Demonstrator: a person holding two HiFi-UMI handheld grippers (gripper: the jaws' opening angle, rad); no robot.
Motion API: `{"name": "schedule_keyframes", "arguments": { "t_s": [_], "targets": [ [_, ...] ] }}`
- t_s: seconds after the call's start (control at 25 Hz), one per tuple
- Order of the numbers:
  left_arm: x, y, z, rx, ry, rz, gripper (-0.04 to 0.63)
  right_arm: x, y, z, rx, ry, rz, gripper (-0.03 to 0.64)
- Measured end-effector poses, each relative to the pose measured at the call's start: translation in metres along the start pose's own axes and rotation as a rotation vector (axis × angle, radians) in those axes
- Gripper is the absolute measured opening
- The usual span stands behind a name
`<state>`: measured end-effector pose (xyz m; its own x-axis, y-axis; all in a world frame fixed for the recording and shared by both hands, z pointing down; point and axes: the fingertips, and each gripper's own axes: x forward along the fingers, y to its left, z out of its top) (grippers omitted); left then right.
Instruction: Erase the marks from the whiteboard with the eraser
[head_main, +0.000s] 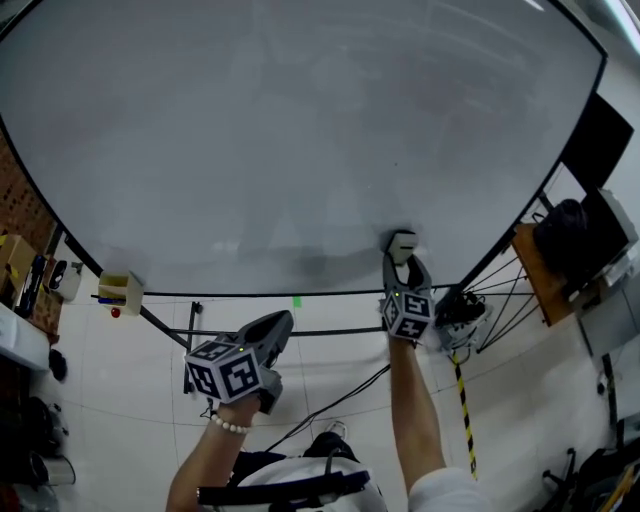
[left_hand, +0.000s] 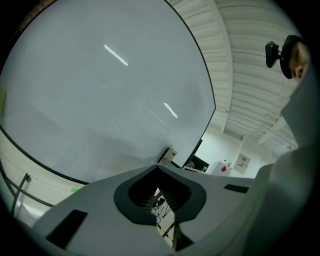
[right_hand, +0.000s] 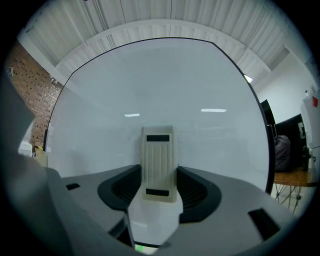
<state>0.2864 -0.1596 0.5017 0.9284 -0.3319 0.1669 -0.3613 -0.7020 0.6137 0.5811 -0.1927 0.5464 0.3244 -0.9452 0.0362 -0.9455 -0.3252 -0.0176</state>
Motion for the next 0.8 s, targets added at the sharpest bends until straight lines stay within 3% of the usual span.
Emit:
{"name": "schedule_keyframes", "arguments": {
  "t_s": [0.16, 0.6, 0.8],
  "targets": [
    [-0.027, 0.015, 0.010, 0.009, -0.026, 0.032, -0.011, 0.004, 0.046, 0.003, -0.022, -0.007, 0.029, 0.253],
    [-0.116, 0.069, 0.027, -0.072, -0.090, 0.084, -0.011, 0.010, 0.160, -0.008, 0.043, 0.035, 0.057, 0.253],
    [-0.148, 0.094, 0.040, -0.100, -0.131, 0.111, -0.011, 0.012, 0.214, -0.006, 0.016, 0.055, 0.097, 0.253]
  ]
}}
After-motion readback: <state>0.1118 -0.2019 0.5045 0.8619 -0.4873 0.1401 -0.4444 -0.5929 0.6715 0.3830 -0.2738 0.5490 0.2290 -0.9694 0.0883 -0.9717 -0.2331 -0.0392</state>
